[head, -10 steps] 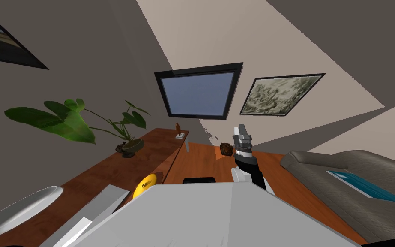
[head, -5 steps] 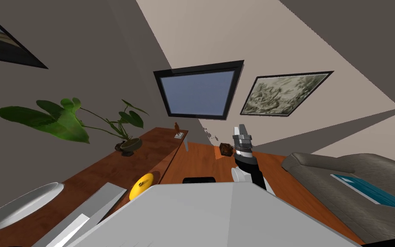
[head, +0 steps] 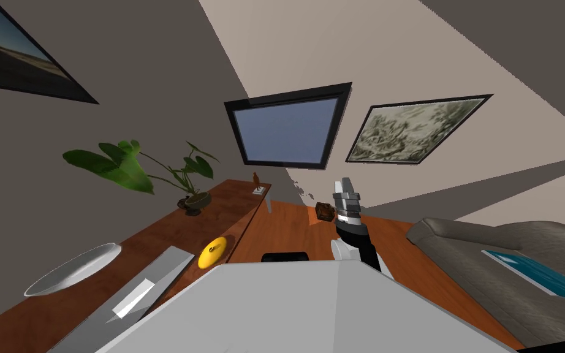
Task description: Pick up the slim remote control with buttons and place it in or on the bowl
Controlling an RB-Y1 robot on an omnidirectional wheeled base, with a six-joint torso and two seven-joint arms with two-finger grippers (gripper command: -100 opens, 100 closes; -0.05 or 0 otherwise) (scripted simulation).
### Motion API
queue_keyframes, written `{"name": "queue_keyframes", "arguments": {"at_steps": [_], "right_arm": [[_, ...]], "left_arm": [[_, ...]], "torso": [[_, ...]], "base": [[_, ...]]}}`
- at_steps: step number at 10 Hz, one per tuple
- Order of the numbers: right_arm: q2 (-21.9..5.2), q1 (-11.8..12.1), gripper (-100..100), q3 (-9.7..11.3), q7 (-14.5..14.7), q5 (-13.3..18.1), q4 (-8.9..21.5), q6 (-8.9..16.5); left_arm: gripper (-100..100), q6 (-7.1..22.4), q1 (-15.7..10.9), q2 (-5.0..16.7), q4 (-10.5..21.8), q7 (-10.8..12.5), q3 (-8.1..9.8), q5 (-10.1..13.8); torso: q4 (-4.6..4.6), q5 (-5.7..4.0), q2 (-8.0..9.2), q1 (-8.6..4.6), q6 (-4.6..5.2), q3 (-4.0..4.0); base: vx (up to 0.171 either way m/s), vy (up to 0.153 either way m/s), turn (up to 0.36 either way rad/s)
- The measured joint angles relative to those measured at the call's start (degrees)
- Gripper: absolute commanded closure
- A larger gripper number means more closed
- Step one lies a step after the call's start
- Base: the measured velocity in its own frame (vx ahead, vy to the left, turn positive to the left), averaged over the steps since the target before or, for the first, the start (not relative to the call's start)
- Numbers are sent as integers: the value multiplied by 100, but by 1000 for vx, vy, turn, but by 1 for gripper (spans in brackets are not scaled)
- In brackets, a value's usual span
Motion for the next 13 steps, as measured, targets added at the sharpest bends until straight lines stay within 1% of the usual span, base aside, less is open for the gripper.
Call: {"name": "queue_keyframes", "arguments": {"at_steps": [2, 4, 7, 8, 10, 11, 13], "right_arm": [[0, -1, 0, 0, 0, 0, 0, 0], [0, -1, 0, 0, 0, 0, 0, 0], [0, -1, 0, 0, 0, 0, 1, 0], [0, -1, 0, 0, 0, 0, 1, 0], [0, 0, 0, 0, 0, 0, 0, 0], [0, 1, 0, 0, 0, 0, 0, 0], [0, 1, 0, 0, 0, 0, 0, 0]], "left_arm": [[100, -190, 53, 183, -224, 26, -28, 98], [100, -340, 49, 304, -376, 64, -69, 117], [100, -569, 73, 476, -565, 99, -104, 79], [100, -657, 121, 564, -616, 90, -119, 48], [100, -789, 161, 757, -688, 116, -170, -38], [-100, -796, 162, 766, -691, 114, -172, -44], [-100, -795, 162, 765, -690, 113, -172, -44]], "torso": [[9, 6, 27, 17, -3, 18], [14, 9, 30, 7, -2, 22], [16, 8, 40, 21, 3, 27], [14, 4, 34, 15, 8, 24], [7, 0, -1, -2, 19, 4], [2, 0, -23, -9, 17, -8], [-3, -3, -44, -17, 18, -21]], "base": [[-182, 87, 56], [-172, 49, 42], [-189, 82, -6], [-139, 47, -47], [-64, 24, -34], [-9, 4, 2], [0, 0, 0]]}}
